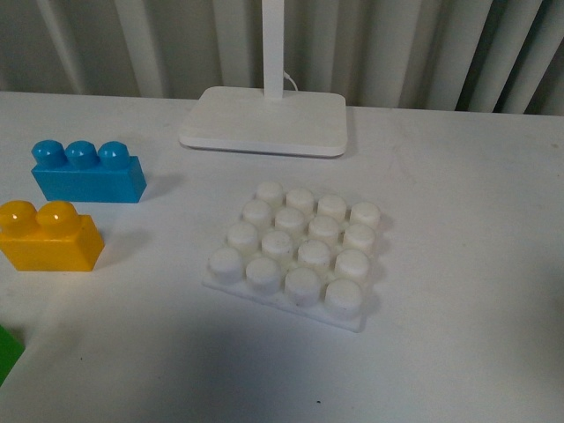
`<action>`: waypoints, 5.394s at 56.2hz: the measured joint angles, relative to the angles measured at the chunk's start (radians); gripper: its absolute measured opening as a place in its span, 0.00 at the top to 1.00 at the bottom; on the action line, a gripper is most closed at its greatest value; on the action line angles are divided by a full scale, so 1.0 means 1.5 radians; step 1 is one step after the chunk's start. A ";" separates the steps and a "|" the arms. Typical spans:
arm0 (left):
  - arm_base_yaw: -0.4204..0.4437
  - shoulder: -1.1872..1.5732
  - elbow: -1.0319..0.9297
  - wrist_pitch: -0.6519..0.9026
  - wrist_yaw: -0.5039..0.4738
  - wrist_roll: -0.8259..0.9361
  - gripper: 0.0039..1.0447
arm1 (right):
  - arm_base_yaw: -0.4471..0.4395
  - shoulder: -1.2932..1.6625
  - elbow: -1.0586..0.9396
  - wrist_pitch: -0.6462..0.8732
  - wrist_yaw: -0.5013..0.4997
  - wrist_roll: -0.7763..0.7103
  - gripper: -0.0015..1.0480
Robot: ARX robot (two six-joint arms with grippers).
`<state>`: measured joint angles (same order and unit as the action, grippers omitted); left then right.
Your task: Insert yellow block into base center
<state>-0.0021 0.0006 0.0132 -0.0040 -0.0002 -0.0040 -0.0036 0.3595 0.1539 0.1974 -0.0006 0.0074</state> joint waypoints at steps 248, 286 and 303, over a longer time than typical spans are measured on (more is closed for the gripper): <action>-0.087 1.183 0.807 -0.539 0.048 0.960 0.70 | 0.000 -0.237 -0.098 -0.132 0.000 -0.003 0.09; -0.321 1.239 0.975 -0.472 0.146 0.832 0.70 | 0.000 -0.237 -0.098 -0.132 0.000 -0.003 0.09; -0.374 1.316 1.043 -0.486 0.122 0.830 0.71 | 0.000 -0.237 -0.098 -0.132 0.000 -0.003 0.09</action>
<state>-0.5629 1.9739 1.5780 -0.7330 0.1822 1.2407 -0.0036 0.0044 0.0063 -0.0002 -0.0010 0.0029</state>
